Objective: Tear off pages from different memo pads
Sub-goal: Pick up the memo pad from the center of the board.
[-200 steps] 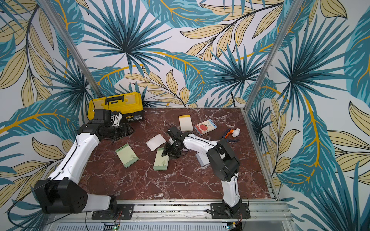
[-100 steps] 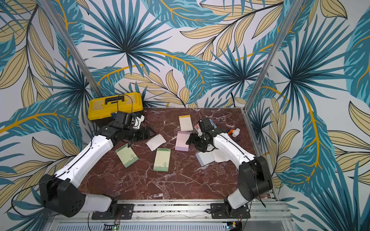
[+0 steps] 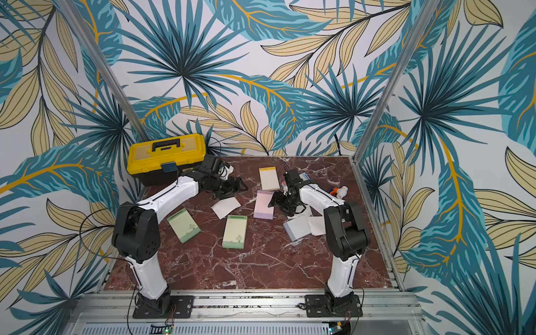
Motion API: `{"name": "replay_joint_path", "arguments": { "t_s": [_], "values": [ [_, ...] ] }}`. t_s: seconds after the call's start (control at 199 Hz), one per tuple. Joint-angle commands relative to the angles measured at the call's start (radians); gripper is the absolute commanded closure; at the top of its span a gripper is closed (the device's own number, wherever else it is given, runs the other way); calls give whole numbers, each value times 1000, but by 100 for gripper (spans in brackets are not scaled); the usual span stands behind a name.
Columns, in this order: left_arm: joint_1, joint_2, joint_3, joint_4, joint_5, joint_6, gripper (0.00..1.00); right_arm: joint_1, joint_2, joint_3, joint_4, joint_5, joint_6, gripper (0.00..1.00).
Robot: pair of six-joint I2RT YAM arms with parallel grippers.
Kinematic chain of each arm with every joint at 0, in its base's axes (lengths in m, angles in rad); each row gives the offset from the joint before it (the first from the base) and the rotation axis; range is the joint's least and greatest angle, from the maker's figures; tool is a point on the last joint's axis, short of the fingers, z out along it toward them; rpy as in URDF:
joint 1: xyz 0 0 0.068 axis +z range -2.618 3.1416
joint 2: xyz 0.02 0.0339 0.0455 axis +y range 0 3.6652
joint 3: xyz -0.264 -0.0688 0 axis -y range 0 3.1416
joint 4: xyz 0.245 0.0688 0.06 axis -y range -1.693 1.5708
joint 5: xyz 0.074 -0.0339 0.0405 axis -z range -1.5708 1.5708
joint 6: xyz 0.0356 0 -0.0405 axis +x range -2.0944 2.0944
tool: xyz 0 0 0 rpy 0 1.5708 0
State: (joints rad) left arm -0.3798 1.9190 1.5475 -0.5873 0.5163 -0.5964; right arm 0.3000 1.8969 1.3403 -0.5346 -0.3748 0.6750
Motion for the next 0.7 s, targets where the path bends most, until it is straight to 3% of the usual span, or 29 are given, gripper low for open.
{"name": "replay_joint_path", "arguments": {
  "t_s": [0.0, 0.693],
  "values": [
    [-10, 46, 38, -16, 20, -9, 16, -16, 39, 25, 52, -5, 0, 25],
    [-87, 263, 175, -78, 53, -17, 17, -24, 149, -15, 253, -102, 55, 25]
  ]
}}
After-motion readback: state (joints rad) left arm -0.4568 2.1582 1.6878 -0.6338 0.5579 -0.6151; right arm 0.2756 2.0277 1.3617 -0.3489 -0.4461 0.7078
